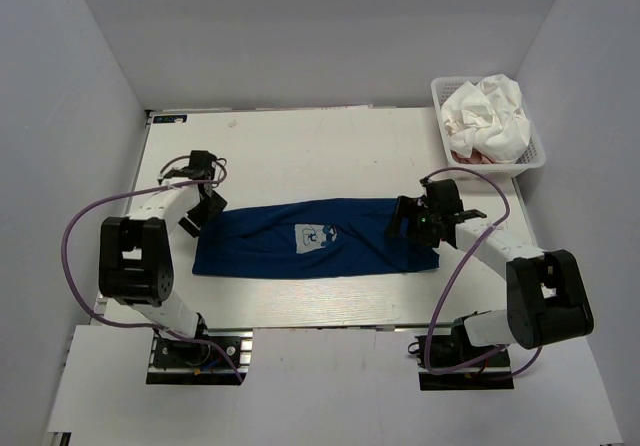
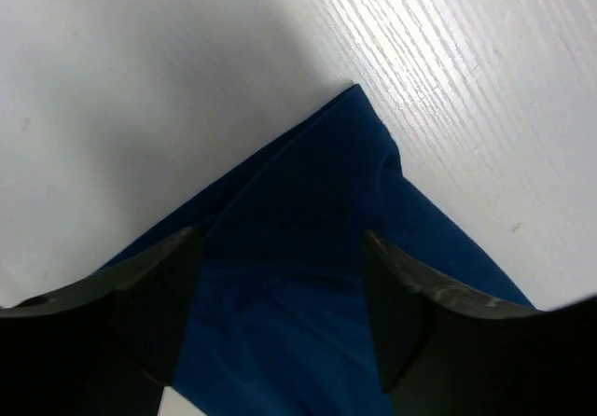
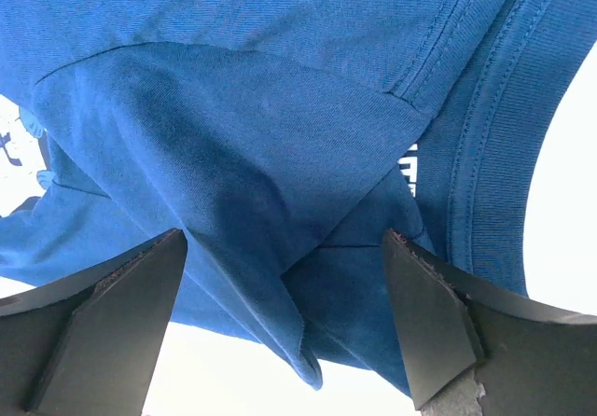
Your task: Fold and stack the t-shirts
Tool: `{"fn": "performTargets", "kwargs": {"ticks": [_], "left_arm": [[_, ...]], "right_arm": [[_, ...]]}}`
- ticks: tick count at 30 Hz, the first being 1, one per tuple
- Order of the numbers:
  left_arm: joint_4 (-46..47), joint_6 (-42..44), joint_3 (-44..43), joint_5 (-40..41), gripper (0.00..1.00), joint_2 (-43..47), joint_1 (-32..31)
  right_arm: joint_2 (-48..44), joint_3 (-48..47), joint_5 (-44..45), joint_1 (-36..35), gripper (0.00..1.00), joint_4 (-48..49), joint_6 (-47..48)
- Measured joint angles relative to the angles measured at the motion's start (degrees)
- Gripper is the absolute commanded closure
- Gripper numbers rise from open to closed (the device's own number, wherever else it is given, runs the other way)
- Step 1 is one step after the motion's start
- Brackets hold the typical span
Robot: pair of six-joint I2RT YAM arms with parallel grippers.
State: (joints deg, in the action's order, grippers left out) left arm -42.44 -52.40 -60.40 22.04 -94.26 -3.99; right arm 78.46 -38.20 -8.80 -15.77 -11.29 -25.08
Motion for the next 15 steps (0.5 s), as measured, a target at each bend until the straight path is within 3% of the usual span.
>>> {"fn": "performTargets", "kwargs": {"ticks": [3, 6, 11, 15], "left_arm": [[-1.7, -1.0, 0.7, 0.8, 0.13, 3.8, 0.1], [-2.2, -1.7, 1.7, 1.1, 0.13, 7.6, 0.2], [-2.1, -1.9, 1.9, 0.9, 0.24, 7.5, 0.2], [-1.9, -1.7, 2.7, -0.2, 0.27, 6.4, 0.2]], "right_arm": [[0.0, 0.0, 0.1, 0.0, 0.10, 0.0, 0.5], [0.0, -0.7, 0.5, 0.0, 0.10, -0.3, 1.3], [1.7, -4.3, 1.8, 0.0, 0.10, -0.1, 1.4], [4.5, -7.4, 2.5, 0.0, 0.10, -0.6, 0.6]]}}
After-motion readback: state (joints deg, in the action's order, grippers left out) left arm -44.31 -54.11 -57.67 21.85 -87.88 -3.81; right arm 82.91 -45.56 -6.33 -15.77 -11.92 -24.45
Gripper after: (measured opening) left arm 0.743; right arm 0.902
